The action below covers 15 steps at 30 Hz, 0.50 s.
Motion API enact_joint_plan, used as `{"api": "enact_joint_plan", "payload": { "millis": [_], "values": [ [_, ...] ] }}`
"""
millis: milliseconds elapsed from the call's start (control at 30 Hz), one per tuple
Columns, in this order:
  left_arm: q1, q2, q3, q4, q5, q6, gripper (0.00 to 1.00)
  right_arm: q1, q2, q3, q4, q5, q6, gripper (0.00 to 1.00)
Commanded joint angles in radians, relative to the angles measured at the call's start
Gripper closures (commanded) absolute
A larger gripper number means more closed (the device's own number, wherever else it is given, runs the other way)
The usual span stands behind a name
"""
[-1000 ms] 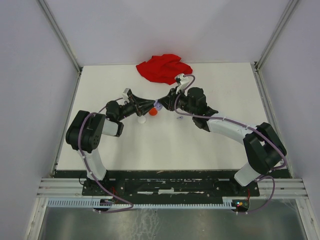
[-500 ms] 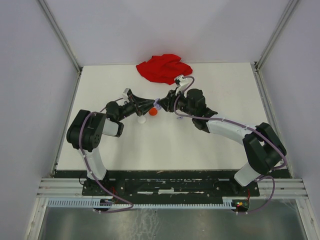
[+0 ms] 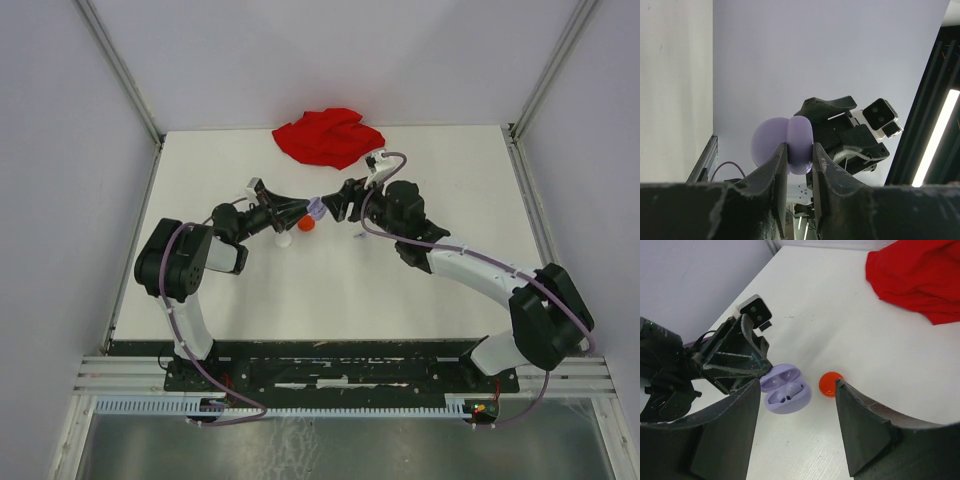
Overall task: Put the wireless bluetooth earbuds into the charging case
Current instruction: Place the earbud in the charging case, then pick up the earbud from the center of the board.
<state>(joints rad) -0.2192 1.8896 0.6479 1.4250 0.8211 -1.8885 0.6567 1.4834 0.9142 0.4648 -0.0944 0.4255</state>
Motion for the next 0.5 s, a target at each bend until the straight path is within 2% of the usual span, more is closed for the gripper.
{"api": "enact_joint_plan", "payload": {
  "millis": [0, 267, 367, 467],
  "values": [
    [0.003, -0.007, -0.01, 0.067, -0.006, -0.011, 0.97, -0.031, -0.076, 0.033, -0.132, 0.152, 0.034, 0.31],
    [0.003, -0.022, -0.037, 0.052, -0.008, 0.013, 0.97, -0.063, -0.062, 0.099, -0.45, 0.321, 0.095, 0.31],
    [0.004, -0.029, -0.035, 0.035, -0.007, 0.027, 0.97, -0.064, 0.028, 0.231, -0.688, 0.379, 0.093, 0.31],
    [0.004, -0.032, -0.03, 0.02, -0.004, 0.035, 0.97, -0.065, 0.145, 0.333, -0.813, 0.319, 0.065, 0.31]
  ]
}}
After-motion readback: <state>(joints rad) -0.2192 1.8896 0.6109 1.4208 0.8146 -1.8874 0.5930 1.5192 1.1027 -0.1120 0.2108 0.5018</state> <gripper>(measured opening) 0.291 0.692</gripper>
